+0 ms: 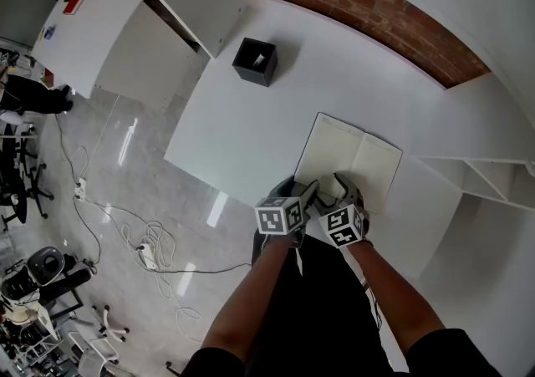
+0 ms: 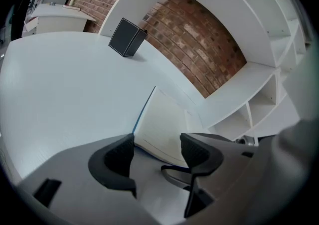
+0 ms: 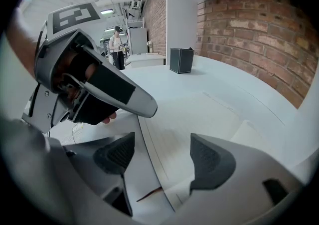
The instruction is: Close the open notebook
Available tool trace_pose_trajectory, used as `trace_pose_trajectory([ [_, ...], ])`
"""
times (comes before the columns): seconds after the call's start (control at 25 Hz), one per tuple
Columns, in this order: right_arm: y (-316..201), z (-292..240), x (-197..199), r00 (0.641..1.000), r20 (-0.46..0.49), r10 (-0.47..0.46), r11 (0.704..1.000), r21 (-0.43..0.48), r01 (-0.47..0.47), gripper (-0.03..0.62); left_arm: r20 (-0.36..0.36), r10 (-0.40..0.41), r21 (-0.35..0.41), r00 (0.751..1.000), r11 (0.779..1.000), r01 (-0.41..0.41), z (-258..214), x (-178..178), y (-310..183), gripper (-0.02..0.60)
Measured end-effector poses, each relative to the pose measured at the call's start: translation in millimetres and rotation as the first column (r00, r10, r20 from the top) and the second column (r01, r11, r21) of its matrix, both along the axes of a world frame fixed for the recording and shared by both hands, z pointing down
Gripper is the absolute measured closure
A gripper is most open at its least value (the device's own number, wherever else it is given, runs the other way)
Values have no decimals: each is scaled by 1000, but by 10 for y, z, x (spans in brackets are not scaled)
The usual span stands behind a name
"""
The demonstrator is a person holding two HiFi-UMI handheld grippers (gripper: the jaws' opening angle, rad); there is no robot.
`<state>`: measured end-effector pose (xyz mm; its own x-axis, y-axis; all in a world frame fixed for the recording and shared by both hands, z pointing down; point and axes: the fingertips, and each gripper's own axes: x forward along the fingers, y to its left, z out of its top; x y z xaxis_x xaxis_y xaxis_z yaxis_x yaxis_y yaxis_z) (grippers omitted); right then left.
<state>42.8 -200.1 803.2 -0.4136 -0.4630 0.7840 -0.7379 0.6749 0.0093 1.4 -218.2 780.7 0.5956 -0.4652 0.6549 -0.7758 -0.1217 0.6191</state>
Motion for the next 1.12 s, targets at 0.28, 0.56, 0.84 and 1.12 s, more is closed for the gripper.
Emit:
trace_pose_trajectory([
  [0.28,-3,8,2,1000,-17,6,1000,5,-5,260,-48,8,30,999,1000,-6,-146,31,10,305],
  [0.56,-22,-10,-18,1000,-31,2,1000,29,-1,309,-82,25,52,996,998,-21,-233,47,-2,305],
  [0.84,10,-36,-93,992,-97,-86,991,89,95,415,-102,34,62,994,998,-28,-277,87,-18,305],
  [1.12,52,-92,-156,979,-140,-147,975,147,168,553,-87,60,76,994,996,-53,-297,91,-94,305],
])
